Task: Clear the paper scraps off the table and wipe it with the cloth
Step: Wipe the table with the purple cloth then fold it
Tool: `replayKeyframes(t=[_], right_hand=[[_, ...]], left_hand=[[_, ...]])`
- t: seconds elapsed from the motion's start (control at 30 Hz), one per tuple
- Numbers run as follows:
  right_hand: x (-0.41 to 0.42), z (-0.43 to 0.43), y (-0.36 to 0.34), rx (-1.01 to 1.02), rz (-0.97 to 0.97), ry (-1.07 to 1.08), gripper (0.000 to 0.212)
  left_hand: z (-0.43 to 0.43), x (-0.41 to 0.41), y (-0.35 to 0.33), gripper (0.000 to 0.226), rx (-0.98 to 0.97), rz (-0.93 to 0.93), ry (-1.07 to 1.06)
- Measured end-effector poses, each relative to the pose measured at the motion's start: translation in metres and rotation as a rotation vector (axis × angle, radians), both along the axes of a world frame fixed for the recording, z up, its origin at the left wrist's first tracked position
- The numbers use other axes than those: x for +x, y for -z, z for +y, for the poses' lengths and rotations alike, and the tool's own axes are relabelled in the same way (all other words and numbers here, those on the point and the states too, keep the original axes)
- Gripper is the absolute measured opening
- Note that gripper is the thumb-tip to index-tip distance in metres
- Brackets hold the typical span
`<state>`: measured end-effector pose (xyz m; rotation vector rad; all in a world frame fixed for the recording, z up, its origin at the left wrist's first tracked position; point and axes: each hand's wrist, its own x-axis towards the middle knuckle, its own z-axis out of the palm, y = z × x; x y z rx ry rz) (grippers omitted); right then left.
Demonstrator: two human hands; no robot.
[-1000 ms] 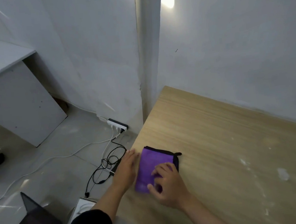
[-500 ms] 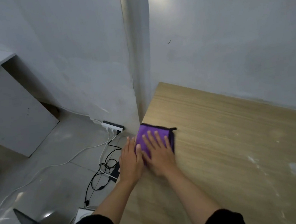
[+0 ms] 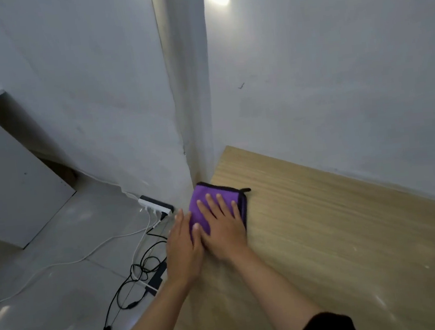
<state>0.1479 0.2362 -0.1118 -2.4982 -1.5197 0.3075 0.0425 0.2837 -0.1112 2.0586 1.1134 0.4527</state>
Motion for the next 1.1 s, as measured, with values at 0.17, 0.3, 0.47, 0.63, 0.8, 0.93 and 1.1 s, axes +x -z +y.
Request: replayKeyframes(t=[0.17, 0.3, 0.47, 0.63, 0.8, 0.93, 1.1], right_hand=[[0.087, 0.005, -0.002, 0.020, 0.055, 0.277, 0.058], [0.150, -0.041, 0.000, 0.038, 0.047, 0.660, 0.058], [0.130, -0.043, -0.005, 0.051, 0.080, 0.748, 0.057], [0.053, -0.032, -0.003, 0.068, 0.041, 0.101, 0.053], [0.038, -0.084, 0.003, 0.071, 0.008, 0.145, 0.058], [0.032, -0.134, 0.002, 0.058, 0.001, 0.515, 0.055], [-0.036, -0.131, -0.001, 0.013, 0.025, 0.570, 0.056]], left_hand=[[-0.002, 0.030, 0.000, 0.059, 0.063, 0.127, 0.127], [-0.008, 0.037, 0.007, 0.067, 0.092, 0.251, 0.164], [-0.010, 0.038, 0.007, 0.075, 0.112, 0.317, 0.181], [-0.011, 0.030, 0.003, 0.068, 0.072, 0.239, 0.174], [-0.029, -0.005, 0.003, 0.073, 0.123, 0.202, 0.101], [-0.045, -0.045, -0.007, 0.067, 0.111, 0.179, 0.056], [-0.058, -0.101, -0.008, 0.056, 0.043, 0.145, 0.094]])
